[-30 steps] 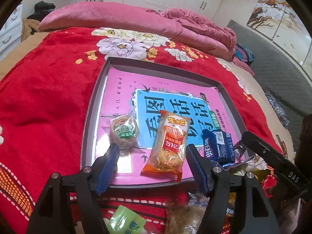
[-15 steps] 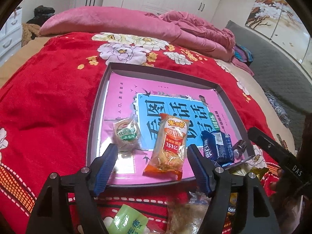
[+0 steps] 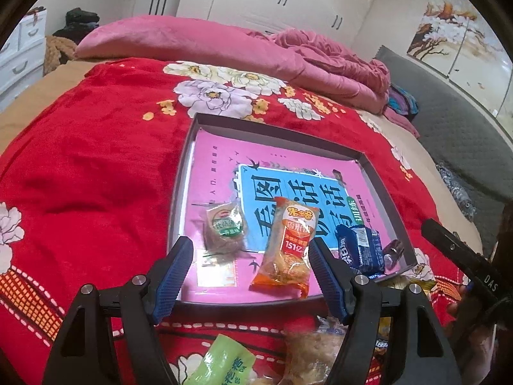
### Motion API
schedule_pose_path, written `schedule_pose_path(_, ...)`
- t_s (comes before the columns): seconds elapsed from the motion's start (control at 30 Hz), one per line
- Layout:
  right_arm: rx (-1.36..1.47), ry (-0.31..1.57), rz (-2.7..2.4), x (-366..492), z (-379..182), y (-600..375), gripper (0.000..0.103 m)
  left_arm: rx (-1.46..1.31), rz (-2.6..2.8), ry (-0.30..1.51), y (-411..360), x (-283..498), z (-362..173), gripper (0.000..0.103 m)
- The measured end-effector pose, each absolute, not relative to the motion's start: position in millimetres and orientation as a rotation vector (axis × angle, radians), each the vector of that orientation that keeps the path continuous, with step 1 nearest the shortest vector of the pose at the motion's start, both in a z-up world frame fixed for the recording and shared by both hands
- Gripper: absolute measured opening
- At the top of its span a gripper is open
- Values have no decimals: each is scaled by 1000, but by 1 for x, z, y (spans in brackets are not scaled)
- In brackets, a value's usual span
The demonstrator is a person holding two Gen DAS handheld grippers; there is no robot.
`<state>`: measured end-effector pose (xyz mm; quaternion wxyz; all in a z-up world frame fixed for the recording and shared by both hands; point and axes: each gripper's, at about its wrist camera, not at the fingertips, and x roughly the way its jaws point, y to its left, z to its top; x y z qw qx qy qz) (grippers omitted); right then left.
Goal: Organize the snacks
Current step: 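Withdraw both open tools from the tray back to the snack pile, then grasp clear bag of crumbly pastry with left tool while right grasps gold-yellow snack bag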
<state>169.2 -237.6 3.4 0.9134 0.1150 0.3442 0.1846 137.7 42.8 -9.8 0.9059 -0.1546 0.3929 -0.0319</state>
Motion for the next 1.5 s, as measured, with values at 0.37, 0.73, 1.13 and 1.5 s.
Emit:
schedule_pose_path(0.37, 222, 683, 377, 159, 9, -244, 81, -319, -115, 793, 42, 126, -2, 79)
schedule_pose_path(0.73, 182, 665, 388, 148, 14, -241, 82, -284, -75, 785, 42, 115, 1, 80)
schedule_pose_path(1.13, 164, 659, 395, 140, 18, -239, 83, -273, -68, 802, 37, 107, 1, 79)
schedule_pose_path(1.5, 155, 675, 410, 129, 16, -237, 83, -257, -71, 804, 31, 101, 2, 80)
